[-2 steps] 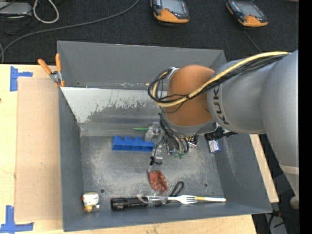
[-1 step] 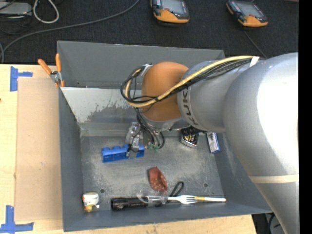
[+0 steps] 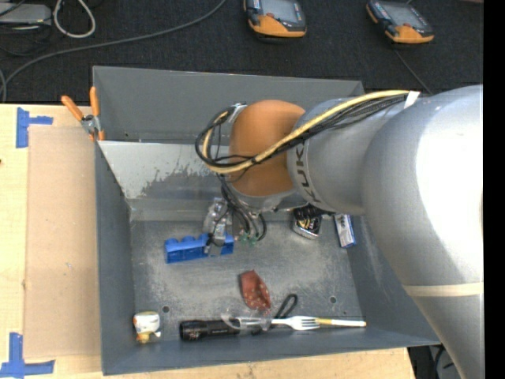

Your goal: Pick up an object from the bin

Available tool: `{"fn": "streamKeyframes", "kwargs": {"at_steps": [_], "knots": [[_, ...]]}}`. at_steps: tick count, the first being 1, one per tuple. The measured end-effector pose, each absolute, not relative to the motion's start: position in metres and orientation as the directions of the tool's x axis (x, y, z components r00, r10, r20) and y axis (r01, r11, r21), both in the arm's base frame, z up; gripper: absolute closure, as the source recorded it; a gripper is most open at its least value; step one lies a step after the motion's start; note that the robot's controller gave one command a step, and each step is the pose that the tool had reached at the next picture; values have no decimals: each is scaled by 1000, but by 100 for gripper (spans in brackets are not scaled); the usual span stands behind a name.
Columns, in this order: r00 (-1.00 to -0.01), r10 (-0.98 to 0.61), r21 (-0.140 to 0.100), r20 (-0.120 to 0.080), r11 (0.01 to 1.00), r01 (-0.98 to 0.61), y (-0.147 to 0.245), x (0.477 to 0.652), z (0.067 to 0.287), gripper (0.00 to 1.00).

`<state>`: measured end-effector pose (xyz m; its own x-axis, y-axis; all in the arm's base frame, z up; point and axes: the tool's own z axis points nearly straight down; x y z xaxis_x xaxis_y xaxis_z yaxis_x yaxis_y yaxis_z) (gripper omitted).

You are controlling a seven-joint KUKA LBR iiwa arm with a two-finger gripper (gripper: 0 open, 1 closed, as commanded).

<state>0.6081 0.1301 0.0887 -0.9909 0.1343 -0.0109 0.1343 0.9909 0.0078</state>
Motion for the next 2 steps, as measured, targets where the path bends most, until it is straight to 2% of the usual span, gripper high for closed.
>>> {"fn": "streamKeyframes", "kwargs": {"at_steps": [2], "knots": [[-991,136,8,-11,991,136,130,608,89,100]]}}
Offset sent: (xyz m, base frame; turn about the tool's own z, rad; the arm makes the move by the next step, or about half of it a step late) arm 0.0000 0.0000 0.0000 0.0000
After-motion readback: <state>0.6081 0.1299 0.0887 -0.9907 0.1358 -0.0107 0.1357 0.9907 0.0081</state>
